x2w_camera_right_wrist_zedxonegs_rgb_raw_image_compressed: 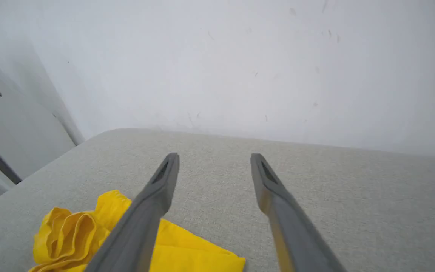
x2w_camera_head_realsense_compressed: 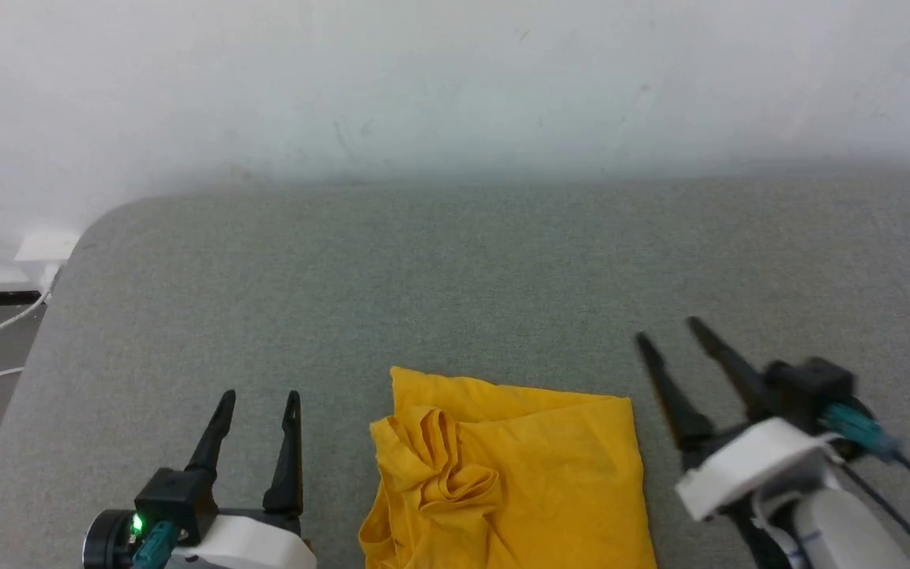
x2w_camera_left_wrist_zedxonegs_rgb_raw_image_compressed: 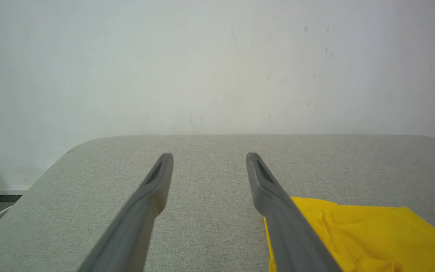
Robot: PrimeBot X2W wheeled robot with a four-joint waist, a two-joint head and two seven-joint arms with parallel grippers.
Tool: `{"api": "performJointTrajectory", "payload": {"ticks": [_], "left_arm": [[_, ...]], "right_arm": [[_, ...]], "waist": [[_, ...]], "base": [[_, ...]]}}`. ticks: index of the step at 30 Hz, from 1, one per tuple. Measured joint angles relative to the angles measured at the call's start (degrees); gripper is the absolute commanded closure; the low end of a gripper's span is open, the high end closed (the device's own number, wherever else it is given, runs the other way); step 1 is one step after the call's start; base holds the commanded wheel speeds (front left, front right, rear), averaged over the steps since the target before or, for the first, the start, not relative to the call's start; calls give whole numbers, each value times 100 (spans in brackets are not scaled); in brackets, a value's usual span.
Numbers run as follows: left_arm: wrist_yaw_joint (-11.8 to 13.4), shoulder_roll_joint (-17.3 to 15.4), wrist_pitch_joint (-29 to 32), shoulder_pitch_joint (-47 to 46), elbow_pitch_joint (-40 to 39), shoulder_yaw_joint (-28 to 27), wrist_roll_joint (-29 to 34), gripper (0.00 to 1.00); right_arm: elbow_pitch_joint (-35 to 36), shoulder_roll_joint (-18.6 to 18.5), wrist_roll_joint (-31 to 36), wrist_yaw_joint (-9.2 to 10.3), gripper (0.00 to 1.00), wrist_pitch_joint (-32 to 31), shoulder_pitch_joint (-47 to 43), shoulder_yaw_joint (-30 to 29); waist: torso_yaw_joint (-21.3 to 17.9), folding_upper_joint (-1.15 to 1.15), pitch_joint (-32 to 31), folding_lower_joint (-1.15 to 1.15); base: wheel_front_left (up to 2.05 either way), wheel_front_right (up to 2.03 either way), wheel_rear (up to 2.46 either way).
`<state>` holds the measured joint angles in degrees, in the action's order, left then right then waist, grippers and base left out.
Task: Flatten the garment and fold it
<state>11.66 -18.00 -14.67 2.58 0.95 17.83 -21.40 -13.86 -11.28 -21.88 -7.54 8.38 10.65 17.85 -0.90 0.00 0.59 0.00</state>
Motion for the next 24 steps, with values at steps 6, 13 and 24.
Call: {"api": "performJointTrajectory", "payload": {"ticks": [6, 13, 24], "left_arm": [[-3, 80, -4, 33, -9, -121, -2, 0], [-60, 190, -4, 48, -7, -266, 26, 0], [-211, 346, -4, -25, 76, -390, 144, 0]], "right_arm": [[928, 375, 439, 0, 0, -231, -962, -1550], [990, 431, -42, 0, 0, -1559, -1294, -2758], [13, 635, -2196, 0, 0, -4537, -1223, -2491]], "waist": [[-67, 0, -8, 0], [-56, 0, 120, 0], [123, 0, 245, 0]], "base": [[0, 0, 0], [0, 0, 0], [0, 0, 0]]}}
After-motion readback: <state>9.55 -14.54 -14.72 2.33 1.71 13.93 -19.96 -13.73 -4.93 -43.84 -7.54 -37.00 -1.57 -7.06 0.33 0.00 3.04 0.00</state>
